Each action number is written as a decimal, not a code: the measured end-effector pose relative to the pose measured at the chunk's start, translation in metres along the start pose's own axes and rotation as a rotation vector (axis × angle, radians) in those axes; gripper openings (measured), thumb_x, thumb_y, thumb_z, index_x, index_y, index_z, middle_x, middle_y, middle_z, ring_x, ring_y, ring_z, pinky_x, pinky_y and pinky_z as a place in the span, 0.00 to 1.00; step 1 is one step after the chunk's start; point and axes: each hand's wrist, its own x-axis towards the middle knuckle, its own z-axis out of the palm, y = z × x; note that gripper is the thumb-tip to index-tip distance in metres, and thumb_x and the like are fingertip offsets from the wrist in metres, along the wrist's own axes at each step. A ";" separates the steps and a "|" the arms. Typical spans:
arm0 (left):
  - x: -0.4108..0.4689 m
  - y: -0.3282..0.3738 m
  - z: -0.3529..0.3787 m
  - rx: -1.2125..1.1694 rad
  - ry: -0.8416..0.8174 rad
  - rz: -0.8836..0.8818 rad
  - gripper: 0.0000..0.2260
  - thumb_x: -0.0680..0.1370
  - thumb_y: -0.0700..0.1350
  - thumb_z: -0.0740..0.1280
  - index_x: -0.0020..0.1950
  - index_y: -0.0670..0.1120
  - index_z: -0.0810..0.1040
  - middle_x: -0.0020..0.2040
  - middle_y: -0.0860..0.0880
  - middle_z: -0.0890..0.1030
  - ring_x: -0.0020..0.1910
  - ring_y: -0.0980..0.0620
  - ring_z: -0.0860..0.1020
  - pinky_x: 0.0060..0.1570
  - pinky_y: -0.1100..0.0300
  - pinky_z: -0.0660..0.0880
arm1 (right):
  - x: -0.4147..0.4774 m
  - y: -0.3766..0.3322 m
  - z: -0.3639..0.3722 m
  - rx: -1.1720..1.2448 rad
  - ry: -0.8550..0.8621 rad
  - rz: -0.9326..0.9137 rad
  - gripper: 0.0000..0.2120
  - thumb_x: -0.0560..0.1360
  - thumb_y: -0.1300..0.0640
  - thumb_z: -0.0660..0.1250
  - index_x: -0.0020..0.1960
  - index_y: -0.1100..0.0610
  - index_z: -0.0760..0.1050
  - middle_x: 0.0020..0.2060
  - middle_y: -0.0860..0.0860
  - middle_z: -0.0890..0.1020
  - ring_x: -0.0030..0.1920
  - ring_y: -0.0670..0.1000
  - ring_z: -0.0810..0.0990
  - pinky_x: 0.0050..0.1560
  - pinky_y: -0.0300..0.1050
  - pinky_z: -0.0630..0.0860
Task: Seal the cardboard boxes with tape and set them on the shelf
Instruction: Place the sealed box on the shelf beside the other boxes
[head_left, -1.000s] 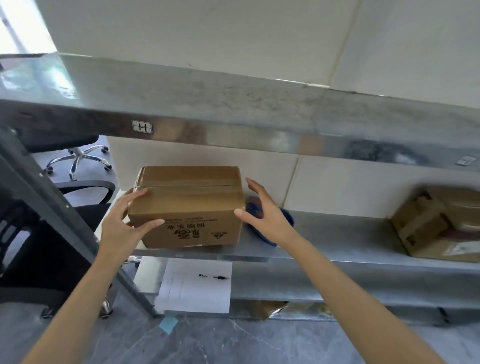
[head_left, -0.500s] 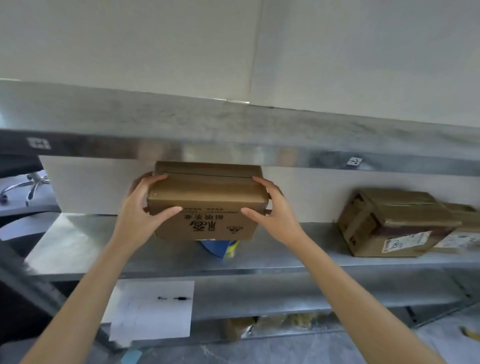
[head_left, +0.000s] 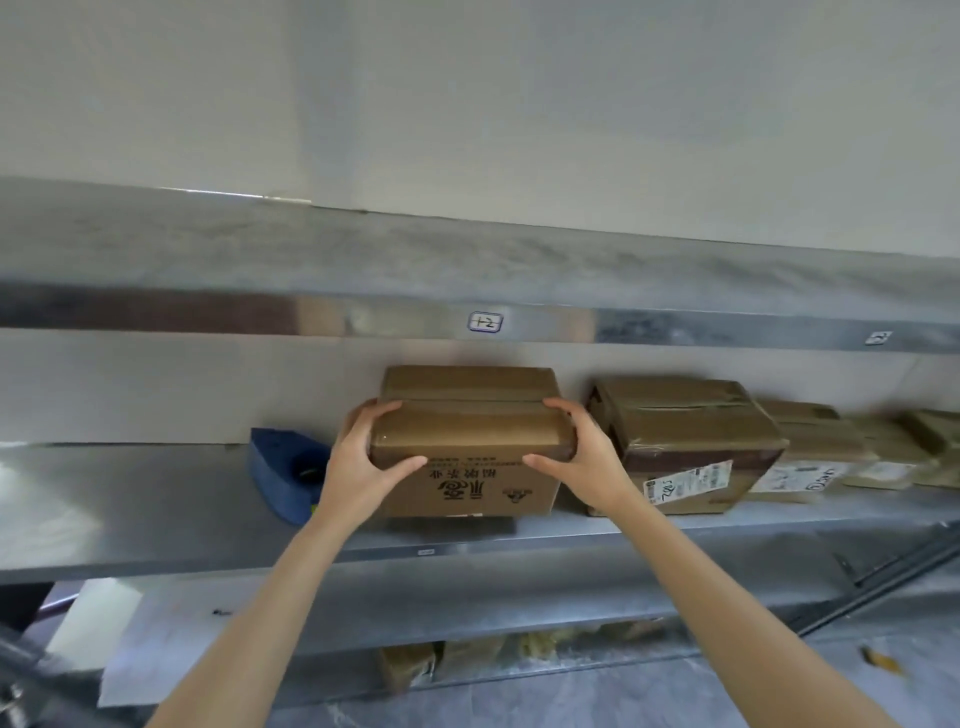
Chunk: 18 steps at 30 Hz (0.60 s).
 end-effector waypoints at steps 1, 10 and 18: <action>0.001 -0.002 0.006 0.008 -0.009 -0.003 0.30 0.68 0.46 0.80 0.66 0.58 0.73 0.66 0.56 0.72 0.65 0.60 0.71 0.66 0.59 0.69 | 0.001 0.008 0.000 0.005 -0.006 0.013 0.35 0.68 0.53 0.79 0.70 0.48 0.66 0.67 0.47 0.72 0.69 0.47 0.69 0.69 0.43 0.66; 0.009 -0.033 0.031 0.083 -0.060 -0.054 0.31 0.69 0.48 0.80 0.68 0.58 0.71 0.68 0.53 0.69 0.65 0.53 0.72 0.64 0.56 0.72 | 0.019 0.049 0.017 0.010 -0.042 0.082 0.35 0.67 0.54 0.80 0.69 0.47 0.66 0.67 0.50 0.73 0.69 0.50 0.70 0.70 0.51 0.69; 0.015 -0.041 0.041 0.095 -0.030 -0.059 0.31 0.68 0.46 0.80 0.67 0.56 0.72 0.68 0.54 0.68 0.62 0.63 0.68 0.62 0.62 0.69 | 0.021 0.051 0.003 -0.039 0.010 -0.003 0.31 0.69 0.53 0.78 0.69 0.48 0.71 0.69 0.50 0.69 0.69 0.47 0.68 0.71 0.45 0.66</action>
